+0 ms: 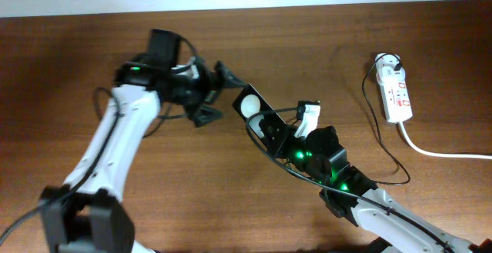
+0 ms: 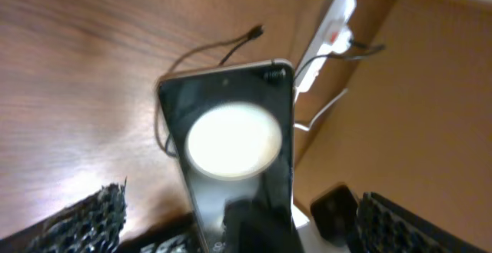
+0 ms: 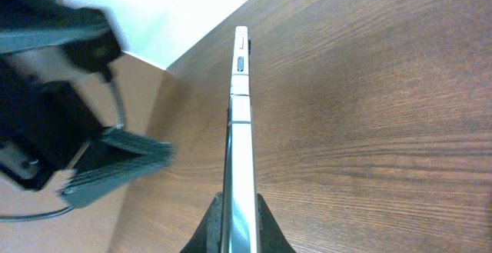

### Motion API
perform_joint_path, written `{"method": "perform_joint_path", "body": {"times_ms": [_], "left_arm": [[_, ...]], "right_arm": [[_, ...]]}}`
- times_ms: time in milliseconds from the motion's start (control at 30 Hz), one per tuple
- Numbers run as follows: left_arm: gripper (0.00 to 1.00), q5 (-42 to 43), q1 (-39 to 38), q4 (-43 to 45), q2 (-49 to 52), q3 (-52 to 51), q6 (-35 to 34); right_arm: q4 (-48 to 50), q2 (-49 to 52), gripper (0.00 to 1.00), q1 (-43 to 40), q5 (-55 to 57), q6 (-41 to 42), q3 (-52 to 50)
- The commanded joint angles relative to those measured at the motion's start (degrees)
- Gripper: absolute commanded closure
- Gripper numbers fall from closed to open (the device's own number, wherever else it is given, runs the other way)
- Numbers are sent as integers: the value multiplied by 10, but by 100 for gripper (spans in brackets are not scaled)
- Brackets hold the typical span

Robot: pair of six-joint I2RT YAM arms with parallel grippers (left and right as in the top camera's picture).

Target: Plug charger to phone and switch on socket

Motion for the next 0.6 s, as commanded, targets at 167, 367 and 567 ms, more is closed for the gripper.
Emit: {"method": "perform_joint_path", "body": {"times_ms": [167,367,567], "left_arm": [[1,-183,233,-243,-335,5,183],[1,-96,272,-122,-527,-252,51],[1,180,228,342,-350,-483,-185]], "right_arm": [[58,-1,96,2,-47,308,9],[57,-1,96,2,-51,326,9],[55,-1,96,3,-54,322,9]]}}
